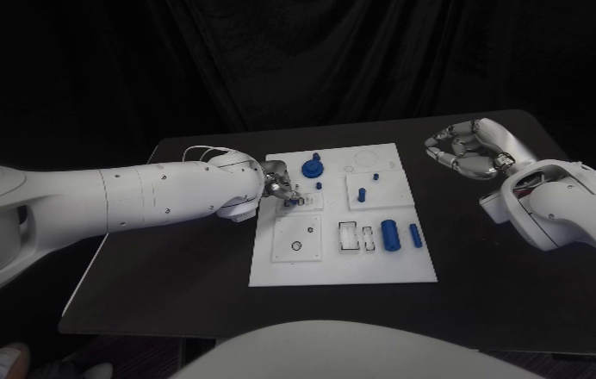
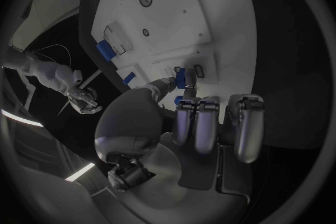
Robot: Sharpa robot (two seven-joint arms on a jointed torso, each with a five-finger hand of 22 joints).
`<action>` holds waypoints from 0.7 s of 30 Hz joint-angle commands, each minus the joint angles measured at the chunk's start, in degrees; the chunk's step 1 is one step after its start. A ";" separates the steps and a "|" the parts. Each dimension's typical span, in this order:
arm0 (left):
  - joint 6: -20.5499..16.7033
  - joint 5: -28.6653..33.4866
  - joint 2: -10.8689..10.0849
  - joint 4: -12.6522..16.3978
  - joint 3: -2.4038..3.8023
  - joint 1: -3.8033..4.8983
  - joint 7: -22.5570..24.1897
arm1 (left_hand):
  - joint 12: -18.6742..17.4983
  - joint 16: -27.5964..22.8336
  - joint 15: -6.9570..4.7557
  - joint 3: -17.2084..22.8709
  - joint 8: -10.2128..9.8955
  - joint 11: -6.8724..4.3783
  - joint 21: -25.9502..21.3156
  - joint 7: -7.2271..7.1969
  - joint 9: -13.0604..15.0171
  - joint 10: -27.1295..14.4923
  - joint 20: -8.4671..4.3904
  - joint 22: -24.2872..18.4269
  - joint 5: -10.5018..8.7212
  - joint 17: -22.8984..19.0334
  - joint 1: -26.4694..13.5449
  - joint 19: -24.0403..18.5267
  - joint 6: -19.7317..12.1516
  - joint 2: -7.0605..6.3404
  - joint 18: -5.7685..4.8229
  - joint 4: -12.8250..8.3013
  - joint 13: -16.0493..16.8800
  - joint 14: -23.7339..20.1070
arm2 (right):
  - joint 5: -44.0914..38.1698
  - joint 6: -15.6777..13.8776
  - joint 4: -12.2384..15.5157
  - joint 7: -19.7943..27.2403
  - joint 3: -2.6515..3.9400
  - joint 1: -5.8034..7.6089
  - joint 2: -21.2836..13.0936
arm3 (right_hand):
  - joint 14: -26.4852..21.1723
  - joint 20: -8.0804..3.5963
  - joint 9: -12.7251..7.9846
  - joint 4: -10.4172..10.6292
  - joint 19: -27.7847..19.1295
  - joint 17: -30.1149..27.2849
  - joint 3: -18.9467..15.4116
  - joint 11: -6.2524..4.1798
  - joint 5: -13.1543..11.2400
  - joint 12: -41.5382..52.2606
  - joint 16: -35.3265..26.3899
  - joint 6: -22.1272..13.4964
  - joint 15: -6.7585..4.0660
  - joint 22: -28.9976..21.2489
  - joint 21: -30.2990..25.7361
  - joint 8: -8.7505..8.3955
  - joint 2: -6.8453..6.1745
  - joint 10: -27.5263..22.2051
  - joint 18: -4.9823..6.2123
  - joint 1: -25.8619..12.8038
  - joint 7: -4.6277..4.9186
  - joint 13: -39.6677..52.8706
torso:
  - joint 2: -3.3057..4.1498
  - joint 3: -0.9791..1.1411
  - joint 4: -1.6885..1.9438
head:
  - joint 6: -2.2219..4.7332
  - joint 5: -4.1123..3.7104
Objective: Assemble the parts on the task board
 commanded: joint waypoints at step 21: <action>-6.19 1.73 1.15 -0.61 0.06 -1.33 1.12 | 0.21 -0.07 -0.50 0.88 -1.46 -0.42 -1.09 0.01 0.33 6.04 -0.50 7.77 -3.61 15.07 -1.09 0.41 1.15 1.10 0.75 0.12 15.10 6.06 | -0.28 0.34 -0.06 -1.29 0.04 -0.15 0.04 | 1.23 -0.03 -0.10 -0.02 -0.24 5.65 0.43 -0.06 0.57 -0.21 -0.24 -0.46 0.22 7.38 -0.30 0.36 0.05 -0.43 0.86 0.40 -0.01 0.34 | -0.18 0.10 -0.15 | 0.00 0.19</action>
